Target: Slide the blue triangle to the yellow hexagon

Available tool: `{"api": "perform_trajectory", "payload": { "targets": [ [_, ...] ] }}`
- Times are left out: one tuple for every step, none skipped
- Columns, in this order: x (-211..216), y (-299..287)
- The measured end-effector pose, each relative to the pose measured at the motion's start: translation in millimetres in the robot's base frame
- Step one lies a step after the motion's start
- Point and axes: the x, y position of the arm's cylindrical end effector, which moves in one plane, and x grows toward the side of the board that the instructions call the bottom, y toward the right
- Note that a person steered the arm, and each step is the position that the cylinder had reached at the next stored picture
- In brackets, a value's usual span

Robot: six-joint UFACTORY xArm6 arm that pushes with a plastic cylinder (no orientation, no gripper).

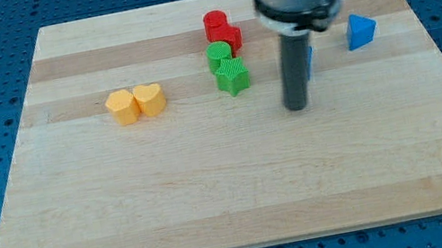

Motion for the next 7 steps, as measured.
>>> {"api": "perform_trajectory", "payload": {
  "targets": [
    [-14.6, 62.0],
    [-27.5, 117.9],
    [-43.7, 159.7],
    [-77.3, 172.8],
    [-113.0, 172.7],
    [-137.4, 162.9],
    [-136.2, 130.7]
  ]
}}
